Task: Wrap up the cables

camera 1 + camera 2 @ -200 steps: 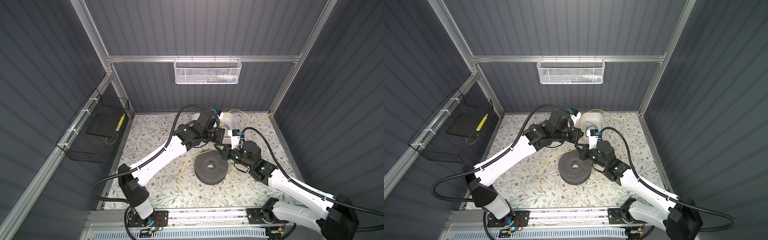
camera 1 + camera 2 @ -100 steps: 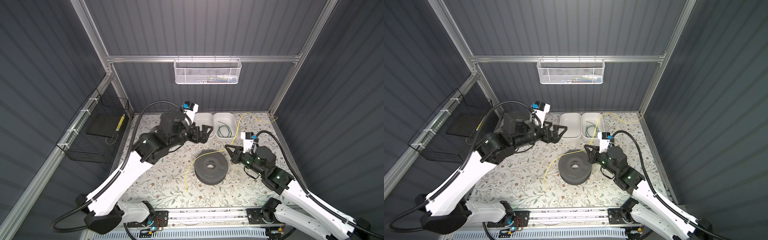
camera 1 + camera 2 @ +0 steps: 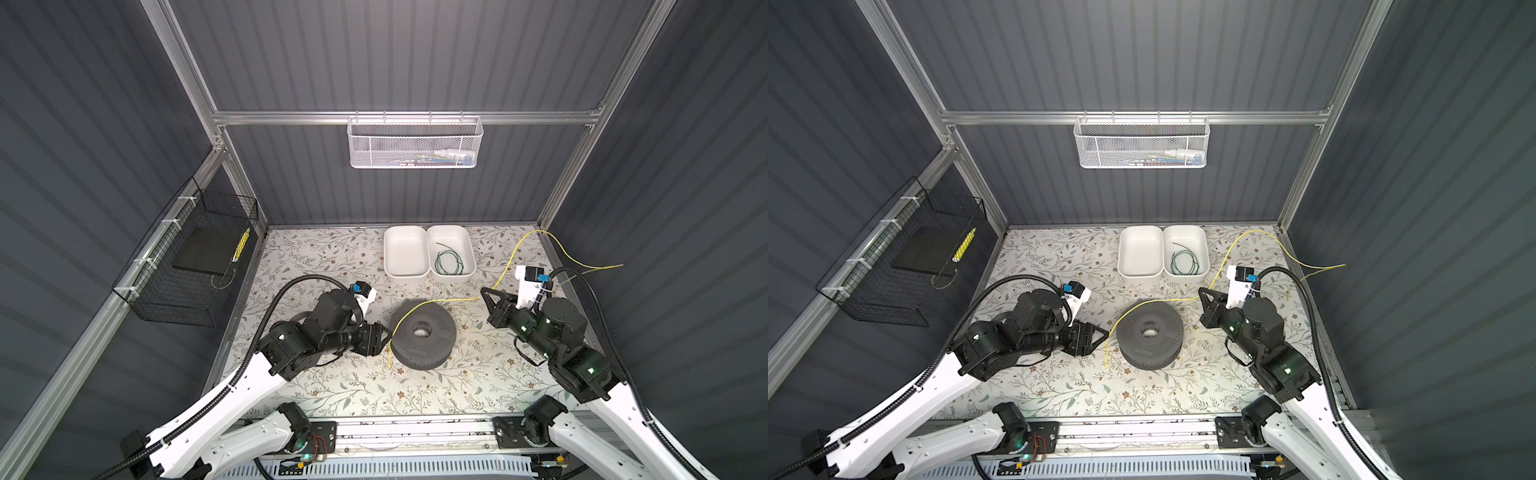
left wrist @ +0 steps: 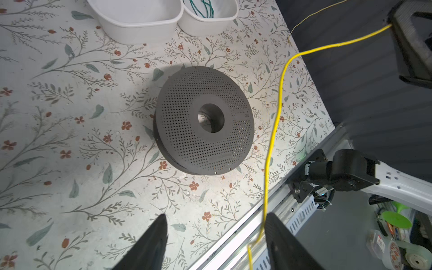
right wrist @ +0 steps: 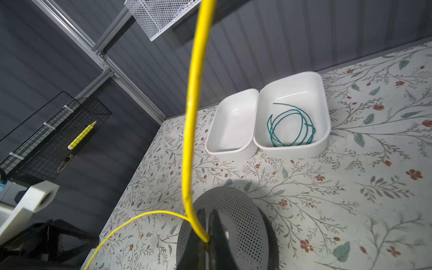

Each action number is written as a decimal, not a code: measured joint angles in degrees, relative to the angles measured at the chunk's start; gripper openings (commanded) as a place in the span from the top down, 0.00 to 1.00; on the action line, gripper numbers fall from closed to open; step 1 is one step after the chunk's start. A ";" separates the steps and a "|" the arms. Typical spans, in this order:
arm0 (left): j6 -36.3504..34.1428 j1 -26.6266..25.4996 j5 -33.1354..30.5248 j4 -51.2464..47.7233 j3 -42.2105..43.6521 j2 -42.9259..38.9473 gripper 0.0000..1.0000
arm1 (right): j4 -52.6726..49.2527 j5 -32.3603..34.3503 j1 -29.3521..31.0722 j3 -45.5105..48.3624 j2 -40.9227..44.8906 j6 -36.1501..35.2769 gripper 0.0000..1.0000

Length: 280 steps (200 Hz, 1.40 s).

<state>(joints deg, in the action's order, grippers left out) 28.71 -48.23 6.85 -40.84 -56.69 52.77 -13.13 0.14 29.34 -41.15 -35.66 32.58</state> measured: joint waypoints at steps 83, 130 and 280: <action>-0.87 0.00 4.72 10.29 2.64 5.99 0.76 | -2.16 -0.83 -0.83 -0.20 0.59 1.05 1.00; -1.18 0.00 4.37 10.82 2.71 5.97 0.79 | -2.19 -1.97 -2.64 -0.20 1.36 1.70 1.00; -0.83 -0.07 6.32 13.46 4.48 4.87 1.00 | -1.79 -8.57 -9.05 -0.35 -0.13 4.79 0.93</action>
<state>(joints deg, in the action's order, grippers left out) 27.88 -48.29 13.17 -27.38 -52.21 57.65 -14.92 -8.43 20.29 -41.50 -35.79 37.36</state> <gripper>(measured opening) 0.055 0.052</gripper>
